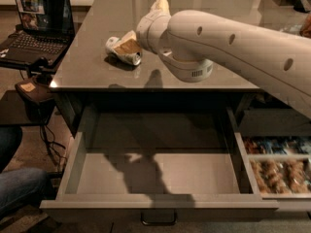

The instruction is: Pick 7up can from top drawer and place on counter

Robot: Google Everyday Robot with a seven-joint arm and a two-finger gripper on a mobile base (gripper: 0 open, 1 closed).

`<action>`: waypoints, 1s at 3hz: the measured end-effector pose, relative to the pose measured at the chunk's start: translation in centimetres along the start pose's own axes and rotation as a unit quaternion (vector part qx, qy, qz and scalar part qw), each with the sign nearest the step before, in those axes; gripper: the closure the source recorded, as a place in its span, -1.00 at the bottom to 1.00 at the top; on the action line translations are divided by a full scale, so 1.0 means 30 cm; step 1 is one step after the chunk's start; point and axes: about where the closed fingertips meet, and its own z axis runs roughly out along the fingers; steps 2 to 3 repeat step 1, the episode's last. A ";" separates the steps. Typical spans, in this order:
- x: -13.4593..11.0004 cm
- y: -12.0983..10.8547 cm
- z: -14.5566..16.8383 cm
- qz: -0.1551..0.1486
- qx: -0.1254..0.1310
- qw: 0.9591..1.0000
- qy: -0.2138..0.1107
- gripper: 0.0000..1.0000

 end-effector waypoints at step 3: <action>0.000 0.000 0.000 0.000 0.000 1.000 0.000 -1.00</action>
Offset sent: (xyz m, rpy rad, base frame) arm 0.0000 0.0000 0.0000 0.0000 0.0000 0.0000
